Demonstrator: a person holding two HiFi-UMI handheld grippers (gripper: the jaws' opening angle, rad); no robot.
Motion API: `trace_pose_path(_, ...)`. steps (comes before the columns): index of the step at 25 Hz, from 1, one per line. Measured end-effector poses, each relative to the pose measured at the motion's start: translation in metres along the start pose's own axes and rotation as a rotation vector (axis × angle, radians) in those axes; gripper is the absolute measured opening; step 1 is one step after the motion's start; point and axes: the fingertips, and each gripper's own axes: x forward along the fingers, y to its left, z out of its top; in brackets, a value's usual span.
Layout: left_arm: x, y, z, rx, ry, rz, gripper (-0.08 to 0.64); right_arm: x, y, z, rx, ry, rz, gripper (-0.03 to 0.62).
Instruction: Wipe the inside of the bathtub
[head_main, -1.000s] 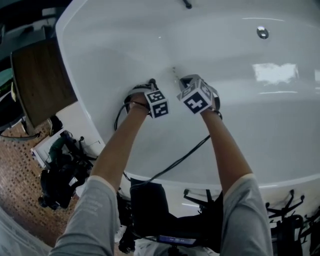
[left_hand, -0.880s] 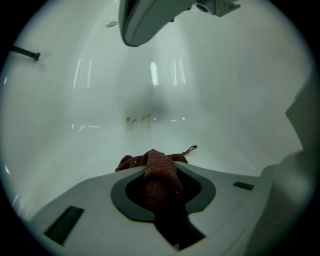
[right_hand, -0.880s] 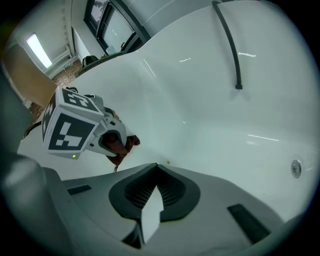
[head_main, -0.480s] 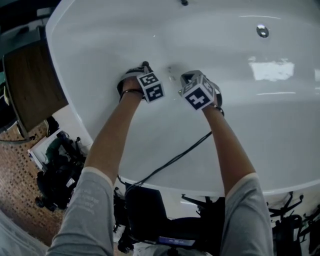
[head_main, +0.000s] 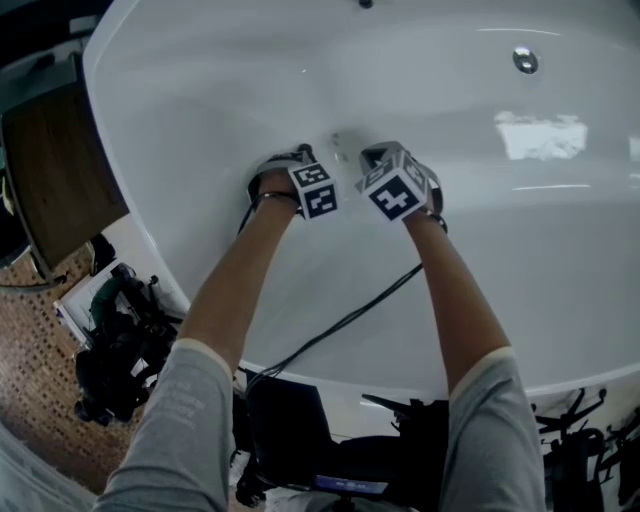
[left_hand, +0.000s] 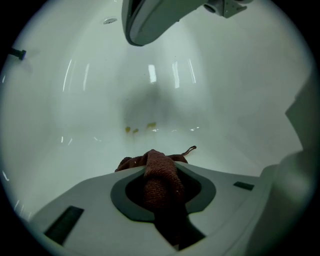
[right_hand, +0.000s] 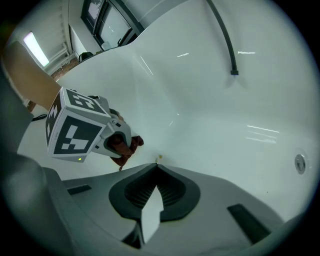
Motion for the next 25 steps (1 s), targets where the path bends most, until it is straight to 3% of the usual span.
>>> trace_pose_path(5, 0.002, 0.059, 0.004, -0.014, 0.014, 0.12, 0.098, 0.003, -0.008, -0.002, -0.012, 0.007, -0.008, 0.008)
trace_pose_path(8, 0.003, 0.079, 0.008, -0.031, 0.012, 0.134, 0.099, 0.006, -0.014, -0.009, -0.022, 0.021, -0.008, 0.008)
trace_pose_path(11, 0.008, 0.07, 0.016, -0.006, -0.008, 0.11, 0.098, 0.011, -0.021, -0.018, -0.013, 0.03, -0.019, 0.008)
trace_pose_path(17, 0.029, -0.012, 0.032, 0.065, 0.002, -0.052, 0.099, 0.01, -0.018, -0.022, -0.013, 0.034, -0.015, 0.008)
trace_pose_path(20, 0.035, -0.014, 0.034, 0.072, 0.005, -0.047, 0.099, 0.011, -0.019, -0.018, -0.017, 0.027, -0.014, 0.008)
trace_pose_path(25, 0.04, 0.032, 0.035, 0.09, 0.042, 0.041, 0.099, 0.018, -0.021, -0.023, -0.018, 0.037, -0.01, 0.008)
